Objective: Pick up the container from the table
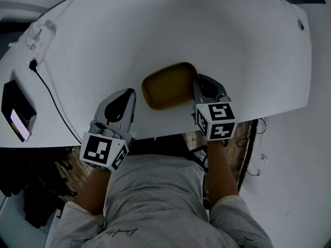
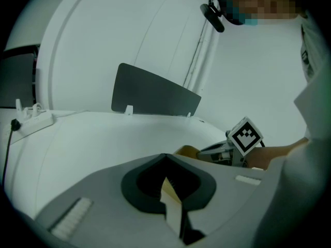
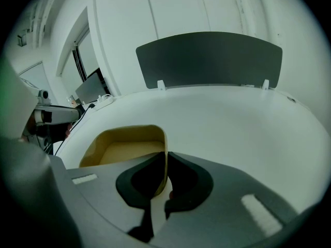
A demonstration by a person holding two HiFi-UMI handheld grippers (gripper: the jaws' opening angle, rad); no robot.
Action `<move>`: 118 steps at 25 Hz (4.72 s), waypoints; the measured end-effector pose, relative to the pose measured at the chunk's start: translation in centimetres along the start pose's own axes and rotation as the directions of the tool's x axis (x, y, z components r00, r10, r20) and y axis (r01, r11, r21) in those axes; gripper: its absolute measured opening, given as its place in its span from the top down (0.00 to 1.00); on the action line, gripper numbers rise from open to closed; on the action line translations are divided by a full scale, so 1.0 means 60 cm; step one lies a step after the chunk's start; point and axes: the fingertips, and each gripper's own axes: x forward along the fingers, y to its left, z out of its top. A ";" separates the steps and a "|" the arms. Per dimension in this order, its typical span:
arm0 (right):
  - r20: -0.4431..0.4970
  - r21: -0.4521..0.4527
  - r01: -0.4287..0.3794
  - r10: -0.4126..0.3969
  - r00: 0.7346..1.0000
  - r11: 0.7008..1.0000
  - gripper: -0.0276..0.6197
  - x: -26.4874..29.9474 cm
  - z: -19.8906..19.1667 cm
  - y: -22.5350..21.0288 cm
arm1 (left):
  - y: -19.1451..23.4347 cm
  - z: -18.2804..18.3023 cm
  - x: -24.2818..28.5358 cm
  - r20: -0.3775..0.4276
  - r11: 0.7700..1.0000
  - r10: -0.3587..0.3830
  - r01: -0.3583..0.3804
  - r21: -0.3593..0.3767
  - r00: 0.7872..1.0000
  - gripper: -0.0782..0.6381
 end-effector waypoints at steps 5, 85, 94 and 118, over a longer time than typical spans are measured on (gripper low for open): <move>0.003 0.002 -0.001 0.001 1.000 1.000 0.92 -0.003 0.002 -0.002 | -0.001 0.003 0.000 0.001 1.000 0.000 0.000 0.000 1.000 0.90; 0.256 0.061 -0.002 -0.013 0.967 0.998 0.92 -0.286 0.100 0.020 | -0.110 0.133 -0.138 0.205 0.992 -0.062 0.039 0.117 0.977 0.90; 0.267 0.091 -0.032 0.006 0.964 0.995 0.92 -0.302 0.091 0.032 | -0.121 0.142 -0.154 0.229 0.992 -0.061 0.033 0.122 0.972 0.90; 0.284 0.095 -0.061 0.032 0.958 0.994 0.92 -0.319 0.096 0.039 | -0.138 0.153 -0.162 0.244 0.991 -0.052 0.021 0.128 0.968 0.90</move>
